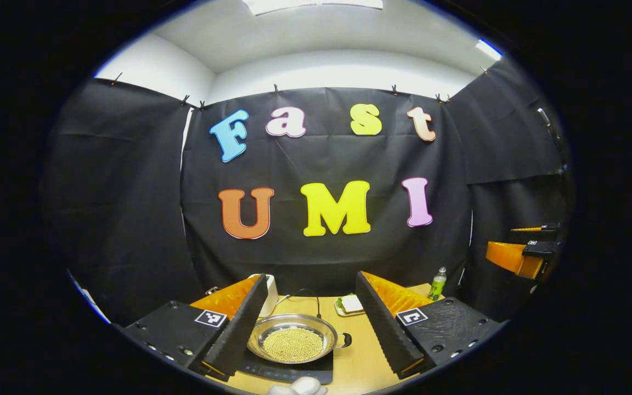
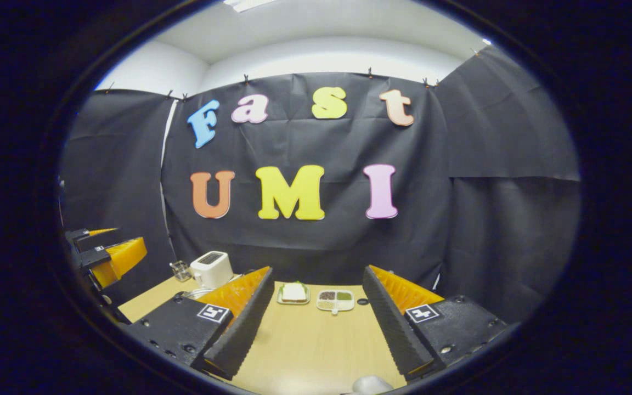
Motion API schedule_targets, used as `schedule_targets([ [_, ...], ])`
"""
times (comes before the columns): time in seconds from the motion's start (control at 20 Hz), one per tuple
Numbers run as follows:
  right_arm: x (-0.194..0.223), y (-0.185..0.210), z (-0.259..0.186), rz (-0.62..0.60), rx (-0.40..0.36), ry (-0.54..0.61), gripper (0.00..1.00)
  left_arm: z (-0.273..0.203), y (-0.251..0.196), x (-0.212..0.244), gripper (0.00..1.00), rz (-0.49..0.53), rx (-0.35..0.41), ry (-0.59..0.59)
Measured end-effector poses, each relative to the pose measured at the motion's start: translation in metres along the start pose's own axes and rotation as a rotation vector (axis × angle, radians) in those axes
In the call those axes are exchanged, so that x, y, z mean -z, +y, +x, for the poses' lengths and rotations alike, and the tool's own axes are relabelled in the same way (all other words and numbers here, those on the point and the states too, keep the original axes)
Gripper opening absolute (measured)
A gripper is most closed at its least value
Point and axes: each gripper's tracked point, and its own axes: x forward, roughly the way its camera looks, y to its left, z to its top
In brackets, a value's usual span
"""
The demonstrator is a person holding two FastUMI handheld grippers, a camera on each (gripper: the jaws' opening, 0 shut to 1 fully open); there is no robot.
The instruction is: First push the handle of the pot to place it horizontally, then grasp the pot with both hands and set it on the induction cooktop.
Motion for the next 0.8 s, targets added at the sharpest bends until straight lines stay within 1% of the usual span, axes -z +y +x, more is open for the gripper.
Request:
schedule_targets([
  [0.1, -0.009, -0.013, -0.007, -0.01, 0.023, -0.021, 0.99, -0.003, -0.003, -0.005, 0.96, 0.008, 0.0, -0.002],
  [0.3, -0.019, -0.02, -0.018, -0.003, 0.03, -0.049, 1.0, -0.007, -0.01, -0.008, 0.96, 0.004, 0.013, 0.005],
  [0.55, -0.017, -0.02, -0.021, 0.011, 0.027, -0.039, 1.0, -0.006, -0.013, -0.015, 0.96, -0.008, 0.022, -0.007],
  [0.8, -0.016, -0.024, -0.022, 0.006, 0.043, -0.041, 1.0, -0.007, -0.014, -0.016, 0.96, -0.014, 0.03, -0.01],
])
